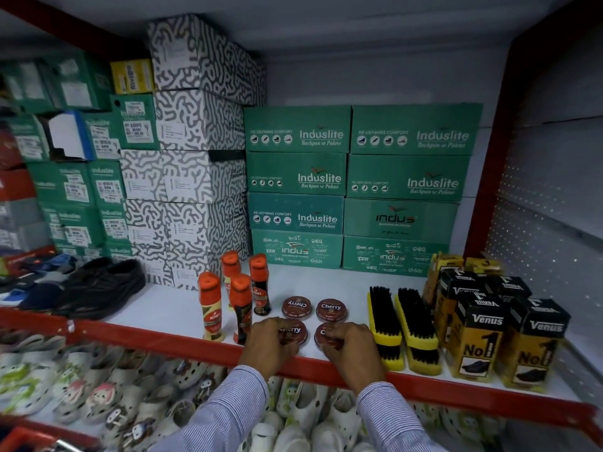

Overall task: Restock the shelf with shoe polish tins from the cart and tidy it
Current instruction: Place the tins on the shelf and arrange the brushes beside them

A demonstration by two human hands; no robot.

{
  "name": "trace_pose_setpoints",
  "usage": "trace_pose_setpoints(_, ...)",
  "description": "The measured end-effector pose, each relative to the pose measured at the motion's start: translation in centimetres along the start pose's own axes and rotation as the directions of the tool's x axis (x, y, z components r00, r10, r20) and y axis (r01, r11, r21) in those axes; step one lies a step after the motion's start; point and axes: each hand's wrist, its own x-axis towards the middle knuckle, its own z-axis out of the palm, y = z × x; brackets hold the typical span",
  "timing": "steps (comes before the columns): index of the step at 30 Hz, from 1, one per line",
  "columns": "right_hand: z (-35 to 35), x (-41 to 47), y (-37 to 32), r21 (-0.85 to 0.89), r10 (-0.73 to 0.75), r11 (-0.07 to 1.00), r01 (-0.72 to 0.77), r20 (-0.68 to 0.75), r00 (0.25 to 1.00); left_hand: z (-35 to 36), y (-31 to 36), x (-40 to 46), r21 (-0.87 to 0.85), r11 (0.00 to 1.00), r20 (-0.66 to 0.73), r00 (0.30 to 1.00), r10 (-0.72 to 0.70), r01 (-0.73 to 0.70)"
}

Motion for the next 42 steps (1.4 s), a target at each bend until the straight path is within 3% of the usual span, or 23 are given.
trace_pose_setpoints(10, -0.4, -0.3, -0.2, 0.073, -0.017, 0.997, 0.018, -0.02, 1.0, 0.4, -0.9, 0.3, -0.034, 0.999, 0.021, 1.0, -0.01, 0.011)
trace_pose_setpoints(33, -1.4, -1.1, -0.8, 0.065, -0.044, 0.997, 0.046, -0.034, 0.998, 1.1, -1.6, 0.3, -0.024, 1.0, -0.019, 1.0, 0.015, -0.015)
trace_pose_setpoints(36, -3.7, -1.9, -0.3, 0.049, -0.135, 0.988, 0.146, -0.187, 0.973, 1.6, -0.6, -0.6, 0.225, 0.97, -0.218, 0.966, 0.141, -0.091)
trace_pose_setpoints(38, -5.9, -2.1, 0.4, 0.008, -0.177, 0.982, 0.188, -0.307, 0.935, 2.0, 1.7, -1.6, 0.243, 0.942, -0.277, 0.914, 0.296, -0.231)
trace_pose_setpoints(40, -8.0, -2.0, 1.9, -0.06, -0.188, 0.982, 0.179, -0.351, 0.917, 3.1, 4.6, -1.9, 0.171, 0.899, -0.261, 0.861, 0.436, -0.403)
trace_pose_setpoints(42, -9.7, -2.0, 3.5, -0.147, -0.161, 0.981, 0.123, -0.289, 0.943, 5.0, 7.3, -1.7, 0.114, 0.867, -0.16, 0.852, 0.498, -0.485)
